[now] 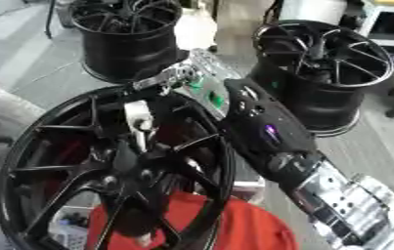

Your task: Pull the pin out of the wheel hub.

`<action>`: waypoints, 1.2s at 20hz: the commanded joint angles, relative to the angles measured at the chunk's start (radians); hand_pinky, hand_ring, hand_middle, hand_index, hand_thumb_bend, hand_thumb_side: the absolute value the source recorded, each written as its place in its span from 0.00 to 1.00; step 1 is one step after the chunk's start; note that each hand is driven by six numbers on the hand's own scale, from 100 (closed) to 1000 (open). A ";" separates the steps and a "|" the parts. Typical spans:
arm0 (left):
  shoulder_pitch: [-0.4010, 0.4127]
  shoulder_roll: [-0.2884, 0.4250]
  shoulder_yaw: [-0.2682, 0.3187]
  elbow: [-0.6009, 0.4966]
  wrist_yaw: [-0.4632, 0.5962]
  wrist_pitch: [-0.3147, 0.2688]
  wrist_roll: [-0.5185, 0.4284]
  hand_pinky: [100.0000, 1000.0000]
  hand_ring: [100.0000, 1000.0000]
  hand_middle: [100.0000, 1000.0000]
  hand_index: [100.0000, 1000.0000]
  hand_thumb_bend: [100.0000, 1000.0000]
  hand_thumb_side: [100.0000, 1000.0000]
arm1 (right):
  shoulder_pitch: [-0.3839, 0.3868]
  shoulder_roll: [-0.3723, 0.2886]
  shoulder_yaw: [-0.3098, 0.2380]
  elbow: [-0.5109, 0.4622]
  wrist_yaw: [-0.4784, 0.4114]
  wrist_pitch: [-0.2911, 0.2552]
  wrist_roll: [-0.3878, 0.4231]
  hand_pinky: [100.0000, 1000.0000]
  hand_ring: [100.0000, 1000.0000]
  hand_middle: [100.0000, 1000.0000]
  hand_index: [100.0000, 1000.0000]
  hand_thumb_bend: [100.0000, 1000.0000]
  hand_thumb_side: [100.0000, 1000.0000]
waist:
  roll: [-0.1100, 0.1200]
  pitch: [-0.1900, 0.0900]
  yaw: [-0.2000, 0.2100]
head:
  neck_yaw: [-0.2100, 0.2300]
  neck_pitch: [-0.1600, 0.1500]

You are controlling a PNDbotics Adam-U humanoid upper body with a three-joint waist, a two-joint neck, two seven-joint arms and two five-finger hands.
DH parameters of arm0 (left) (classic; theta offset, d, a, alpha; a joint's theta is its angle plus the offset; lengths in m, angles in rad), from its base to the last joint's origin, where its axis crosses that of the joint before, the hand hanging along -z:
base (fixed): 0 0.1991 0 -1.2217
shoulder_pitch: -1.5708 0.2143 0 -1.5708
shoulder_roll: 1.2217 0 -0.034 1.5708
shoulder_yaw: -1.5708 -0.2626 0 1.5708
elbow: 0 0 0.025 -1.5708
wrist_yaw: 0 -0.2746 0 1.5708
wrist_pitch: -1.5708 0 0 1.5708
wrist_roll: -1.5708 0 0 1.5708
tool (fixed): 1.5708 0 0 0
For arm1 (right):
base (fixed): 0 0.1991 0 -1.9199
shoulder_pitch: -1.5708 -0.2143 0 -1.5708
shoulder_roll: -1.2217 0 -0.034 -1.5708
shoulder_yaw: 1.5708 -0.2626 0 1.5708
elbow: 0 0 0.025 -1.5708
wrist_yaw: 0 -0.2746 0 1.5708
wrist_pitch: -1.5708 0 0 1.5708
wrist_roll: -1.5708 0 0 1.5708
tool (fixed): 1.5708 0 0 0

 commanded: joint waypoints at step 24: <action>-0.003 0.023 0.005 -0.013 -0.007 0.000 0.001 0.60 0.56 0.60 0.79 0.00 0.68 | -0.084 -0.135 -0.120 -0.197 -0.126 0.091 -0.161 0.81 0.77 0.43 0.62 0.00 0.12 | 0.002 -0.018 -0.016 | 0.012 -0.007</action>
